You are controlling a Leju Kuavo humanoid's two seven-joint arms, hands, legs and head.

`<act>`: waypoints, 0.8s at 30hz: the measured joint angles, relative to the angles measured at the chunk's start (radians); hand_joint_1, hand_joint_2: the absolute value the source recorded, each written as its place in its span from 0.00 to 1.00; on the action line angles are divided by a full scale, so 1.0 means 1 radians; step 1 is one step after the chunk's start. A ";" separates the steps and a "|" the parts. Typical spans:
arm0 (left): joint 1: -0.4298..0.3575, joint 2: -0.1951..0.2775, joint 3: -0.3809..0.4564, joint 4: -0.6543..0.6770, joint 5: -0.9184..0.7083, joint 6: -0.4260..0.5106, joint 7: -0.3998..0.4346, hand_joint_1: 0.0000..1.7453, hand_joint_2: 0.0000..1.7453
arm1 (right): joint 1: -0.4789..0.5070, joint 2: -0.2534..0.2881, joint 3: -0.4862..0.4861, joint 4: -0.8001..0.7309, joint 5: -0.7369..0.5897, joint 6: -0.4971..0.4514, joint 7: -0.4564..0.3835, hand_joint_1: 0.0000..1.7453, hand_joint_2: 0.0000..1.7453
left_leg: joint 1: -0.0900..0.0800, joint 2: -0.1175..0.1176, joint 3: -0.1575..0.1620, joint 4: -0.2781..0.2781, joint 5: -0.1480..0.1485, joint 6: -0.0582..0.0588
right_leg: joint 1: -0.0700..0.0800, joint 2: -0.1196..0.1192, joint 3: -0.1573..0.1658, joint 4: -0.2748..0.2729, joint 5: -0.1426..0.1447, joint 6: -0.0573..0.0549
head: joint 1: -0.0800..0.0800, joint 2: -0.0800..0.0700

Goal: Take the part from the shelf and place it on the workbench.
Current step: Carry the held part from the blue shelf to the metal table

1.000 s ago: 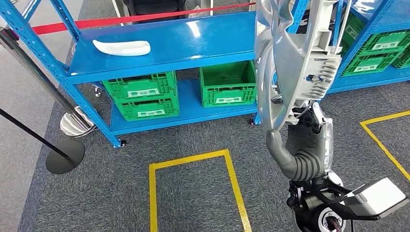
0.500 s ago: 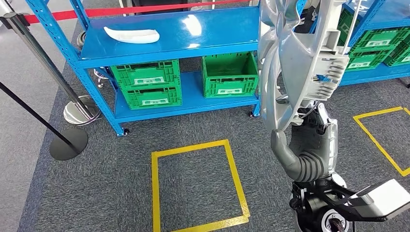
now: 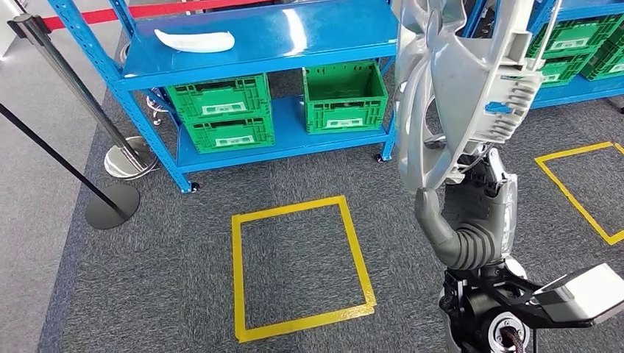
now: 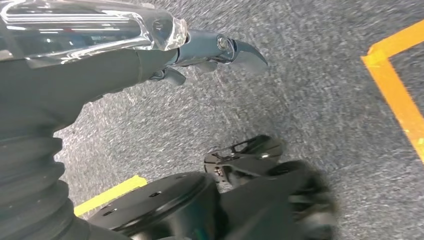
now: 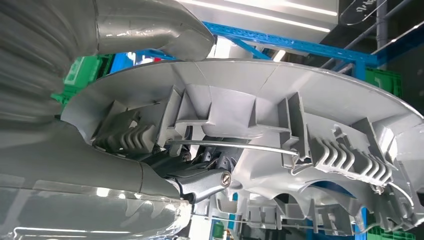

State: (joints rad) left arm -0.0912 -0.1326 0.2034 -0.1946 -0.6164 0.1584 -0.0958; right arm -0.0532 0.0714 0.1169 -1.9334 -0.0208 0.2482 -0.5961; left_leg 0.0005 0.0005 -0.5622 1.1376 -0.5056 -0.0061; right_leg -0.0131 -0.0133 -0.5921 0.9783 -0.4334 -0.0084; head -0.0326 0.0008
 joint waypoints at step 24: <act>0.002 0.000 0.005 0.000 -0.011 -0.002 0.000 0.00 1.00 | -0.006 -0.005 -0.047 0.009 -0.041 -0.007 0.021 1.00 1.00 | 0.002 0.001 -0.092 0.010 -0.102 -0.009 | -0.004 0.008 0.023 0.042 -0.056 -0.008 | 0.008 0.000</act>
State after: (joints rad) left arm -0.0893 -0.1327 0.2083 -0.1942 -0.6271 0.1568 -0.0962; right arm -0.0593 0.0668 0.0702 -1.9243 -0.0622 0.2413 -0.5754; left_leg 0.0029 0.0017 -0.6537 1.1479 -0.6079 -0.0153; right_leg -0.0172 -0.0058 -0.5695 1.0206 -0.4897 -0.0162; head -0.0246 0.0008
